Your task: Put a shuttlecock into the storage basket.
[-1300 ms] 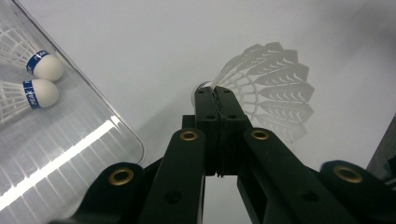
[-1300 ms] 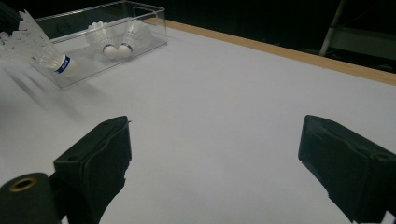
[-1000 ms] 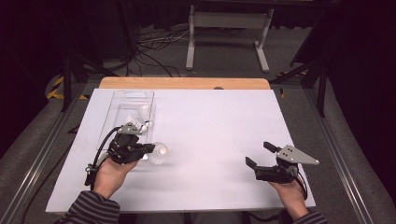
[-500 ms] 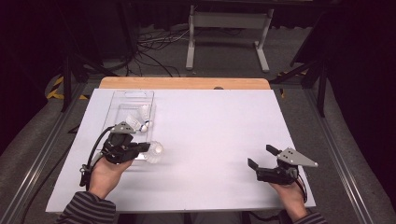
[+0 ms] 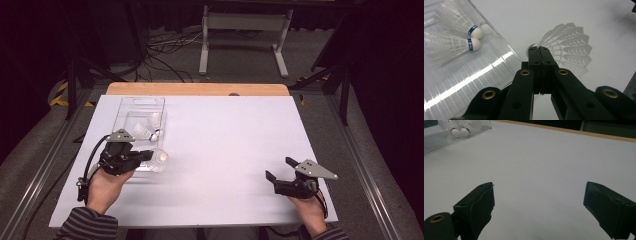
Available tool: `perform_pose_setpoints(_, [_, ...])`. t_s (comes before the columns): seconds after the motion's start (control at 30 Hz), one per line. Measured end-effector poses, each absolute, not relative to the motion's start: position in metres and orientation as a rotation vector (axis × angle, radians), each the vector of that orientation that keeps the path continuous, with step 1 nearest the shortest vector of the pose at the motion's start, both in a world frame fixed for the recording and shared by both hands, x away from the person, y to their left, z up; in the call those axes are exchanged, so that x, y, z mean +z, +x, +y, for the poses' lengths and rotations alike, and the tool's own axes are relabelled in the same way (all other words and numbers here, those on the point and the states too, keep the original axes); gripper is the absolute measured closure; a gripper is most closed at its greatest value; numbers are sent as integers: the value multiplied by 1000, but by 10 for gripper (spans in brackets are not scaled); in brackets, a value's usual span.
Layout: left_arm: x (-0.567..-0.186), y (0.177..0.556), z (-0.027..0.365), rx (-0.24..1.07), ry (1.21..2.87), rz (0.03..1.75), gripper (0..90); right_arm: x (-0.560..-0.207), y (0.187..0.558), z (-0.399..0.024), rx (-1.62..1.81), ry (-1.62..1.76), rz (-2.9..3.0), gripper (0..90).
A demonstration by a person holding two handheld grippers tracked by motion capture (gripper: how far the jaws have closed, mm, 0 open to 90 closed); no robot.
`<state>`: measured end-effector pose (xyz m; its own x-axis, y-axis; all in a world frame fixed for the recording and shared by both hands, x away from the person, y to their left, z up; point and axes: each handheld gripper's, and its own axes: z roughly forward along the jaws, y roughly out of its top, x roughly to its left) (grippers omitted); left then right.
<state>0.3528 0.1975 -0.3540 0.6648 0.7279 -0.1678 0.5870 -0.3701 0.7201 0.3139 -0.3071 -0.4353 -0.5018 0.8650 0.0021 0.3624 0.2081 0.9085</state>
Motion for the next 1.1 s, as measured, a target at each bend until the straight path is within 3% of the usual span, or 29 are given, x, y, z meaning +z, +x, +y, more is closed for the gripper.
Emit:
perform_pose_setpoints(0.5, [-338,355,220,239,2015,1067,898,-437,314,-308,1261,1165,1969,106])
perform_pose_setpoints(1.1, [-327,386,235,294,2007,1169,898,-437,314,-306,1251,1151,1983,106])
